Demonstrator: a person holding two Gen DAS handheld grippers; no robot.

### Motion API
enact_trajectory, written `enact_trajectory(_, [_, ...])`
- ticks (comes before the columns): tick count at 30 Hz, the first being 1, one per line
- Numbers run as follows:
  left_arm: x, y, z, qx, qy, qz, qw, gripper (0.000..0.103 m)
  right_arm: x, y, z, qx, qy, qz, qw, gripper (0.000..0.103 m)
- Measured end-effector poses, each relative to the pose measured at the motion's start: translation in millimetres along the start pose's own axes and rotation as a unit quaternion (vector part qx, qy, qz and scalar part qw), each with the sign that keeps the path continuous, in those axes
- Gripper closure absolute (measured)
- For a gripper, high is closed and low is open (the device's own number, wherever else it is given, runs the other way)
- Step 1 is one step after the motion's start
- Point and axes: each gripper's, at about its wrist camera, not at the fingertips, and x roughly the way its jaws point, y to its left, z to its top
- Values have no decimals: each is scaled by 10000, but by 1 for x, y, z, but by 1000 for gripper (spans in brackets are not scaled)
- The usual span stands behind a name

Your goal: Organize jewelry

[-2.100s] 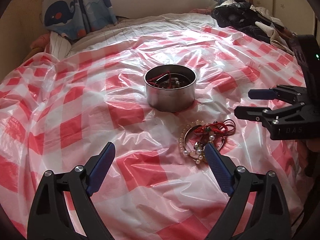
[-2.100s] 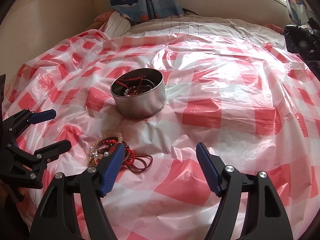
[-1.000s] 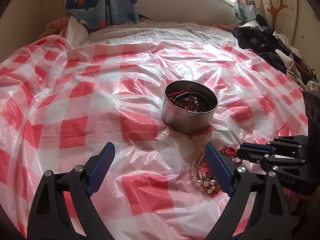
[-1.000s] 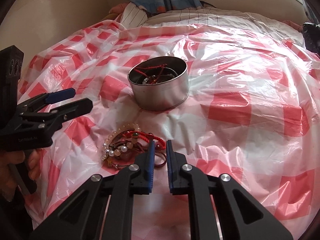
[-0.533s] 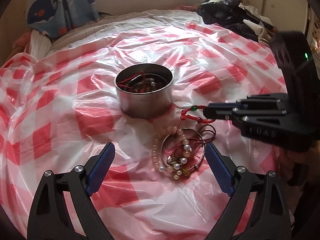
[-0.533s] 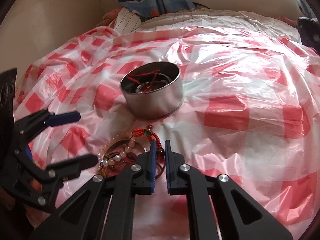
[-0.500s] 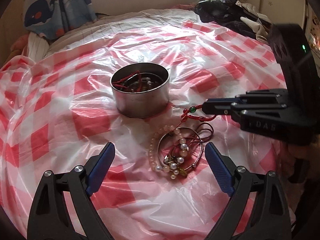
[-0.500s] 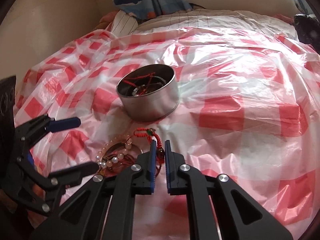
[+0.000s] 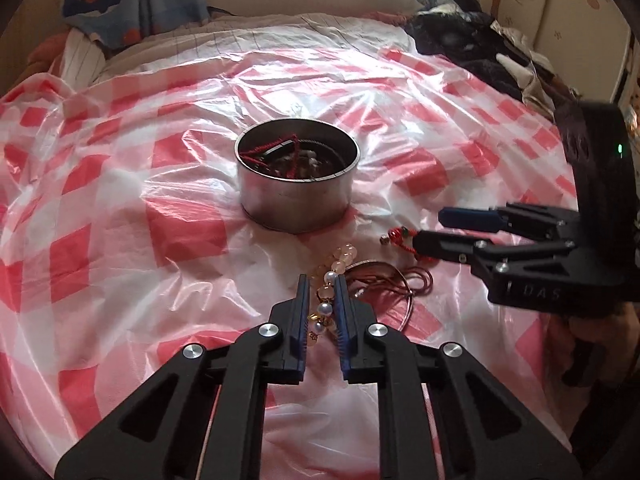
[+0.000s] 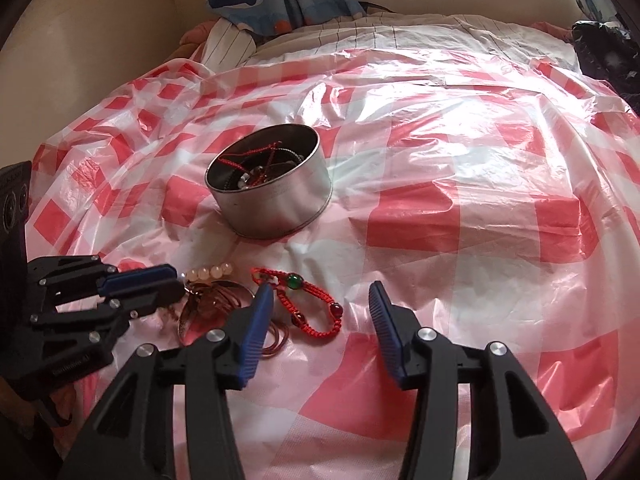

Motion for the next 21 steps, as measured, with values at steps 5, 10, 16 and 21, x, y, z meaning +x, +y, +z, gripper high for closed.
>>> enact_trajectory(5, [-11,23,6,-483,-266,224,9982,92,13,3,-4,-101,239,-108,9996,53])
enact_trajectory(10, [-6,43,5,-929,-164,337,9950,91,8,2,-4,-47,170,83,9998,91])
enact_trajectory(16, [0,29,4,-638,-149,325,9973,53,1,-4,0,44,42,-92,9999,90])
enact_trajectory(21, [16,25,1,-426,81,623,9971,51,5,-1,0,-27,64,-119,9999,62])
